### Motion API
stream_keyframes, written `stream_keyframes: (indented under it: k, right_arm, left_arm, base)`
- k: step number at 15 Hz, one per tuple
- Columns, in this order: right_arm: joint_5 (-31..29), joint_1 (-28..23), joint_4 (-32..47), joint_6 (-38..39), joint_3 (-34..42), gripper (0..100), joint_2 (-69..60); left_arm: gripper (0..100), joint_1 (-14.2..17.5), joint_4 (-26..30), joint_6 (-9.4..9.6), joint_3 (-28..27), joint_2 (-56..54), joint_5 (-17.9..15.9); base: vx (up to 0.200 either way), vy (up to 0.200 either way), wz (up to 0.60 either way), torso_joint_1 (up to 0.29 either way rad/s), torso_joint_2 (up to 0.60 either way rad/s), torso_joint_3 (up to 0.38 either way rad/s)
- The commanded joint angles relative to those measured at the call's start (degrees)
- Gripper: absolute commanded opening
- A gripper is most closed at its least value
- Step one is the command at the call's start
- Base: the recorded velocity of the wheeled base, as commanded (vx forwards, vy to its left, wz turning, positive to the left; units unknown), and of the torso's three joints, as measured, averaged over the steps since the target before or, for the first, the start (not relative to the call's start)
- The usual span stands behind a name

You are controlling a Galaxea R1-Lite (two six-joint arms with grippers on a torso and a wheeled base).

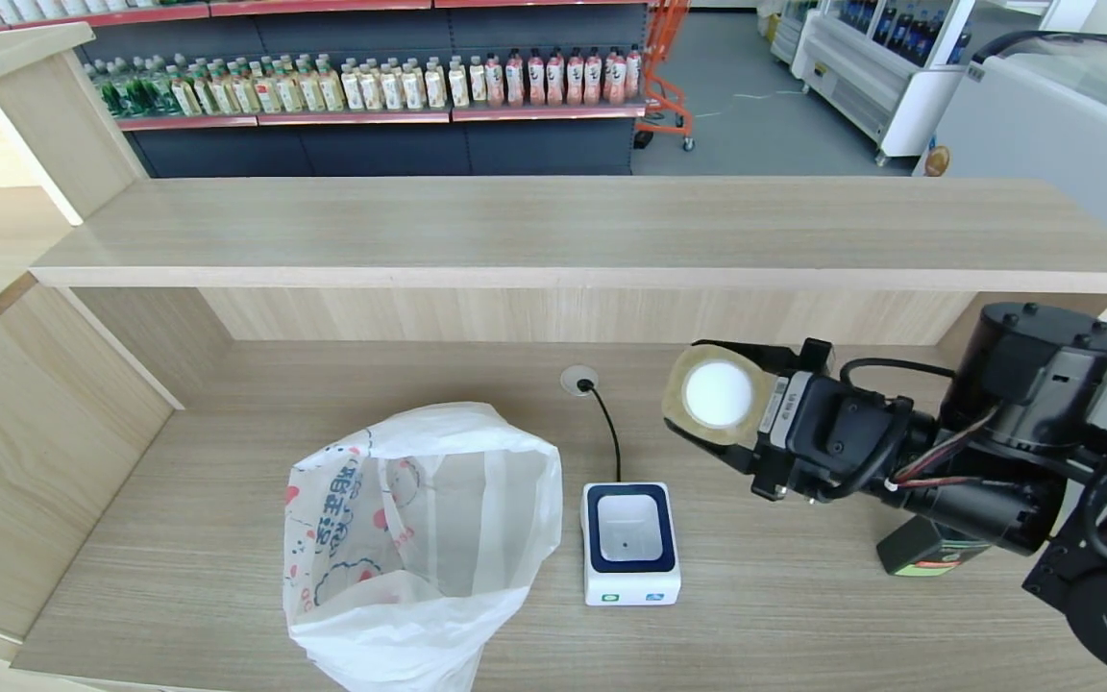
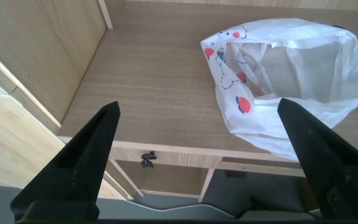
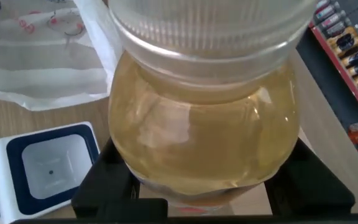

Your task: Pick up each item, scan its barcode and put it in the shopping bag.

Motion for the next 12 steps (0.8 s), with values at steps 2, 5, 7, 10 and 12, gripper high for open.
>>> stream_keyframes:
  k: [2, 5, 7, 10, 12]
  right_arm:
    - [-0.2, 0.8, -0.1, -2.9, 0.1, 0, 1.4]
    - [-0.3, 2.9, -0.5, -6.0, 0.1, 0, 2.9]
    - [-0.8, 3.7, -2.0, -6.0, 0.4, 0, 4.2]
    - [-0.8, 3.7, -2.9, -6.5, 0.5, 0, 4.9]
    - [-0.8, 3.7, -2.9, -6.7, 1.7, 0, 5.0]
  left_arm:
    - [100, 0.0, 0.0, -0.11, 0.0, 0.0, 0.1]
    - [100, 0.0, 0.0, -0.02, 0.0, 0.0, 0.0]
    - [100, 0.0, 0.0, -0.28, 0.0, 0.0, 0.1]
    - [100, 0.0, 0.0, 0.07, 0.0, 0.0, 0.1]
    - [100, 0.0, 0.0, 0.07, 0.0, 0.0, 0.1]
  base:
    - [0.0, 0.0, 0.0, 0.0, 0.0, 0.0]
    - [0.0, 0.067, 0.0, 0.001, 0.0, 0.001]
    - [0.0, 0.2, 0.0, -0.002, 0.0, 0.002]
    - [0.0, 0.2, 0.0, 0.012, 0.01, 0.001]
    - [0.0, 0.0, 0.0, 0.0, 0.0, 0.0]
